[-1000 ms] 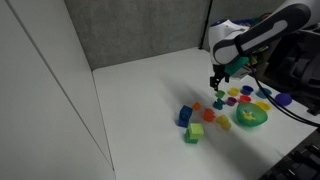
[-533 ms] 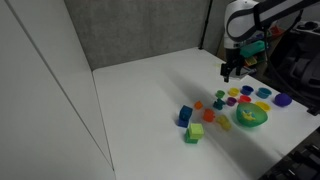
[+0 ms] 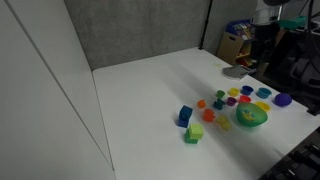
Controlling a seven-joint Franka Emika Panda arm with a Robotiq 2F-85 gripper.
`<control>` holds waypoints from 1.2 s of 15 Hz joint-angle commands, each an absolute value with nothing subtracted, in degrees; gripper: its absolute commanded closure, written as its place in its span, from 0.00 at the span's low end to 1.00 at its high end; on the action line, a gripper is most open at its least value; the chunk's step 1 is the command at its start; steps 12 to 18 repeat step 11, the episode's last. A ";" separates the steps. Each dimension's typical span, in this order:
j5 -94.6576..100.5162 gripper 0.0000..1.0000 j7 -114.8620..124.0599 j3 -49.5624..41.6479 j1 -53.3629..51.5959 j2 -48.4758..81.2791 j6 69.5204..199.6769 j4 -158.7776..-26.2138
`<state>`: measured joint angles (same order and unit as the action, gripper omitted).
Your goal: Remove the green toy from the green bowl and put it on the table
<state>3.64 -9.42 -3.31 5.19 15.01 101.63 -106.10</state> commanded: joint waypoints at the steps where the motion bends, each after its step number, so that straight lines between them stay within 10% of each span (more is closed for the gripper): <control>1: 3.76 0.00 -13.11 -4.12 6.43 4.60 100.16 -113.33; 18: 3.66 0.00 -14.90 -6.31 6.28 -3.39 100.01 -118.11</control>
